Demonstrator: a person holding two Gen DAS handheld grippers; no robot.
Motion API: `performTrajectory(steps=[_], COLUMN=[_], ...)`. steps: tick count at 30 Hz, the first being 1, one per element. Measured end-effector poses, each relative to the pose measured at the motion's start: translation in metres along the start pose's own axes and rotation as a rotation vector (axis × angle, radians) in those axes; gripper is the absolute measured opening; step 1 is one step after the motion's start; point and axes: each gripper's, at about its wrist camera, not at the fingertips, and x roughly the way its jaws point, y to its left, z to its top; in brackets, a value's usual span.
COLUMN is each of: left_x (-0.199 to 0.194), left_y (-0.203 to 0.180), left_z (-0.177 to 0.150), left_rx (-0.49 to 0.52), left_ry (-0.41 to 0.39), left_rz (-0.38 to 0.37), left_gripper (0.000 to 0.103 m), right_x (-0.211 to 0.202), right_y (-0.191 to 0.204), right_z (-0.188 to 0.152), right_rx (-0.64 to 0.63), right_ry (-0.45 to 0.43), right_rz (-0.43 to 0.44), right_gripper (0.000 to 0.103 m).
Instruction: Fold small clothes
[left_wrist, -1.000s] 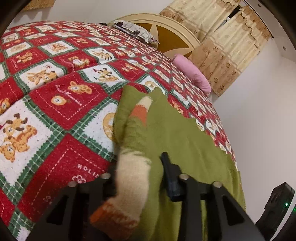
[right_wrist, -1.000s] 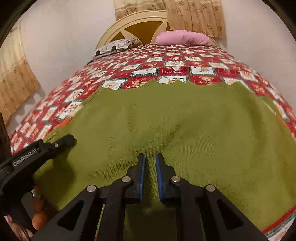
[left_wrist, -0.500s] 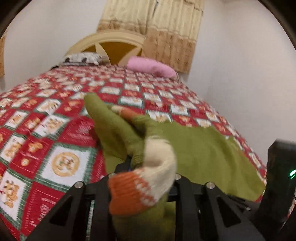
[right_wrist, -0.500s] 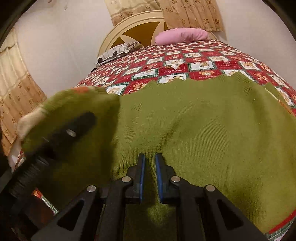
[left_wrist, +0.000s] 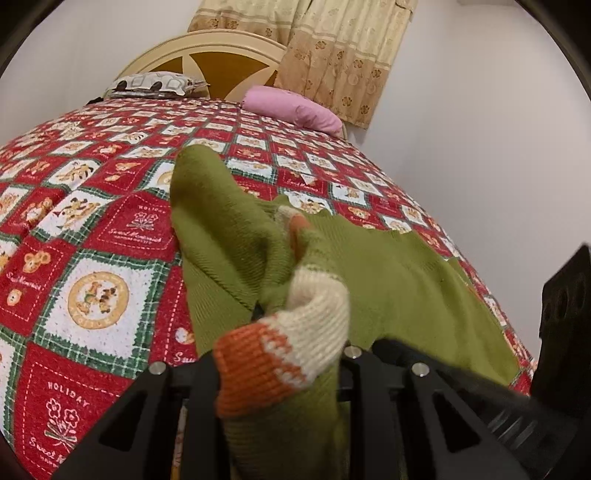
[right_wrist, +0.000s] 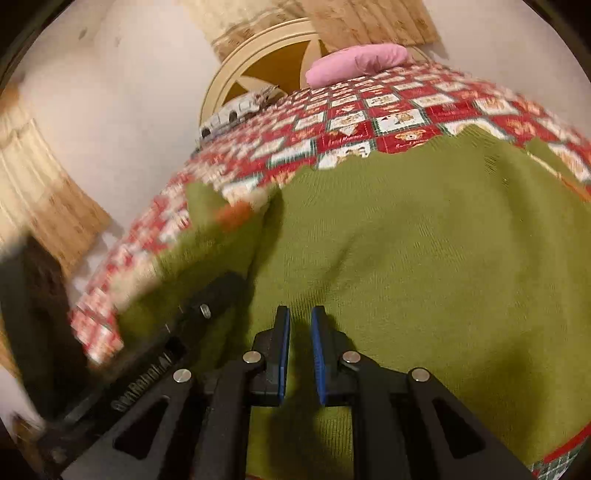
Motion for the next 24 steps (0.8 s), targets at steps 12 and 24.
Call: performTrajectory(steps=[12,24], left_x=[-0.002,-0.003], left_y=[0.006,0.006], left_z=[0.001,0.003], left_rx=[-0.032,-0.041], left_ry=[-0.008,-0.009], left_rz=[-0.020,-0.036], left_gripper=[0.024,0.024], right_x=[0.075,0.121], right_y=[0.049,0.080], right_z=[0.086,0.091], right_rx=[-0.095,-0.401], right_ry=[0.252,0.283], right_rz=[0.221,0.052], right_gripper=[0.063,0.015])
